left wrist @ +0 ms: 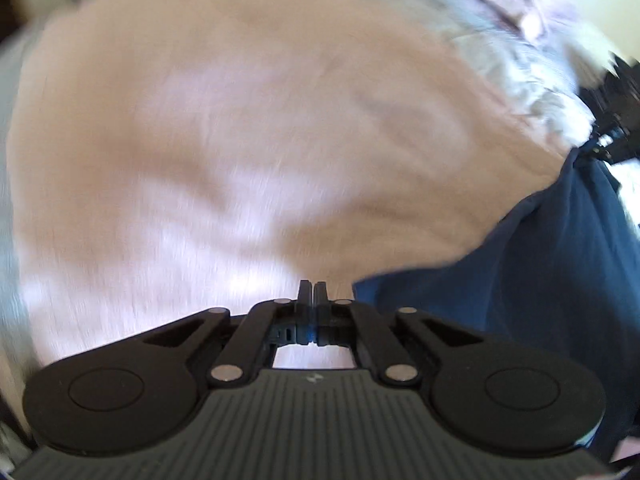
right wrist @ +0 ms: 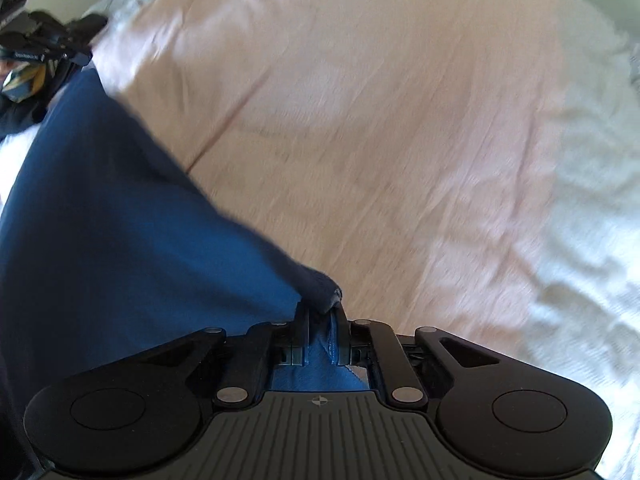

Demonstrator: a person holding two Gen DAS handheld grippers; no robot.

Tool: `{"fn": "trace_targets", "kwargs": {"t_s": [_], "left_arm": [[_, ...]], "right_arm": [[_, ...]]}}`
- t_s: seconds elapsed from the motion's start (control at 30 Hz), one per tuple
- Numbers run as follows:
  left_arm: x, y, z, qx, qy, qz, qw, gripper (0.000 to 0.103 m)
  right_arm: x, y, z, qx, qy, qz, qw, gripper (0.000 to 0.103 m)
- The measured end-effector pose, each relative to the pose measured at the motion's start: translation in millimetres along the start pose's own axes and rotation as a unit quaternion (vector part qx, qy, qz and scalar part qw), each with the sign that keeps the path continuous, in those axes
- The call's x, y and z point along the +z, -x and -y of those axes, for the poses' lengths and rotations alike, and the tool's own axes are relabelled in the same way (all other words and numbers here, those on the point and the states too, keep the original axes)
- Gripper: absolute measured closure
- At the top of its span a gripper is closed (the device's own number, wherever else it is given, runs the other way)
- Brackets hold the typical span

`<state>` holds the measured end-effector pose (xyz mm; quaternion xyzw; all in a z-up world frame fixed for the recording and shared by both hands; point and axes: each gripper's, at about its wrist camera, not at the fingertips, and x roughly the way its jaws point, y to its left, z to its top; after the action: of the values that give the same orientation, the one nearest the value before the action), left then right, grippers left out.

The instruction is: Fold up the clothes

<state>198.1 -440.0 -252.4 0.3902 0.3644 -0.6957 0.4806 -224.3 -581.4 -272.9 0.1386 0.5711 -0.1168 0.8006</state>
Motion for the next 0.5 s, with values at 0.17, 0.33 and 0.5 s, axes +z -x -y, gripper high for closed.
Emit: {"fn": "trace_targets", "kwargs": {"t_s": [0.17,0.33,0.5], "left_arm": [[-15,-20,-1,0.013,0.012,-0.036,0.9992,0.101],[1,-43,-3,-0.014,0.055,-0.014,0.9983,0.087],[12,-92,14,-0.047,0.029,-0.046,0.9974,0.077]], "right_arm": [[-4,-16,7,-0.017,-0.036,-0.027,0.999,0.095],[-5,-9,3,-0.027,-0.042,-0.001,0.999,0.068],[-4,2,4,-0.014,-0.049,0.044,0.998,0.059]]}}
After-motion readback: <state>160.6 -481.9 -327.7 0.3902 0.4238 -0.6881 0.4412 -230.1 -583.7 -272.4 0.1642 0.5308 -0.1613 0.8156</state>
